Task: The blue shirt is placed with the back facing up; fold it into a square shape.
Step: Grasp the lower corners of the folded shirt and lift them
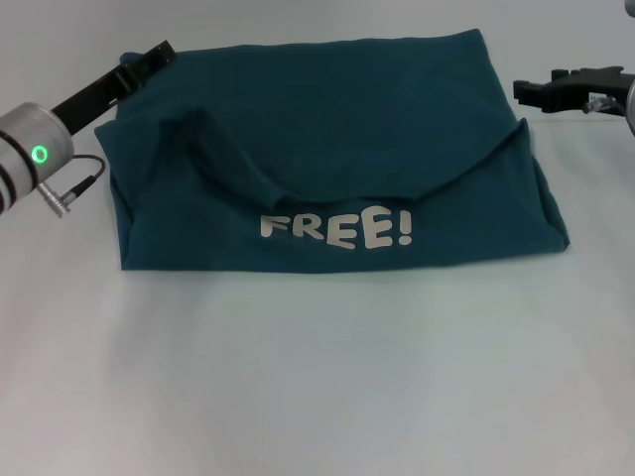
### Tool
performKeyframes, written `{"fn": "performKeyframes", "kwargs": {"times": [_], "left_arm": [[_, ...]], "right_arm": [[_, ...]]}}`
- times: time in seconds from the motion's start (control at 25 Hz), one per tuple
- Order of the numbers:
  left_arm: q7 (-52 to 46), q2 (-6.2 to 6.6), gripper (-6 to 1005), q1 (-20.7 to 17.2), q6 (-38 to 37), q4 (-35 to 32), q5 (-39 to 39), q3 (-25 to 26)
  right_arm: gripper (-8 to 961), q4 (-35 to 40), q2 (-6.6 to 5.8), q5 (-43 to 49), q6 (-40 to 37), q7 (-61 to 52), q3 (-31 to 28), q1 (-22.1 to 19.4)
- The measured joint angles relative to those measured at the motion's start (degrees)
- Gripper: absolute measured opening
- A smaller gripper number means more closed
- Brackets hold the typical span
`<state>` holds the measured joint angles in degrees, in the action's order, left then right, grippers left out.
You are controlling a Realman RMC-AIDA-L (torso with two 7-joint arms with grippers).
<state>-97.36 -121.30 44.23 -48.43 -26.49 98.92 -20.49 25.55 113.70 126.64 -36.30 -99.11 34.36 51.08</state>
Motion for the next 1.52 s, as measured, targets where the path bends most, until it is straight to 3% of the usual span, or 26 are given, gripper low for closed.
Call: {"fn": "performKeyframes", "kwargs": {"times": [0.04,0.12,0.32,0.48,0.84,1.2,1.52], "left_arm": [[-0.08,0.04,677,-0.28,-0.76,-0.2,0.0,-0.03],[-0.49,0.22,806,-1.3,-3.05,-0.54,0.18,-0.12],[-2.26,0.49,833,-4.79,-6.87,-2.4,0.32,-3.72],[-3.45,0.25,854,-7.99,-9.72,-5.61,0.33,-7.44],[-3.48,-0.05,864,-13.46,-14.14,-10.04,2.92,-9.61],[-2.41,-0.66,865,-16.33,-15.13,-12.22,9.98,-9.62],[6.43,-1.94,865,-18.35,-13.37,-11.86,10.71,-9.72]], "right_arm": [[610,0.03,-0.05,0.0,-0.51,-0.21,-0.03,-0.17],[610,0.1,-0.17,0.0,-2.07,-0.92,-0.05,-0.57],[610,2.13,-0.58,-1.05,-9.68,-3.41,-0.2,-3.06],[609,7.06,-0.03,-6.35,-18.66,-4.36,-0.24,-7.65],[605,9.96,-0.23,-15.35,-31.17,-4.51,-0.27,-16.54],[599,9.6,-2.42,-15.46,-38.81,-7.2,-0.26,-18.88],[598,9.43,-2.69,-15.5,-39.41,-10.24,-0.3,-19.42]]}}
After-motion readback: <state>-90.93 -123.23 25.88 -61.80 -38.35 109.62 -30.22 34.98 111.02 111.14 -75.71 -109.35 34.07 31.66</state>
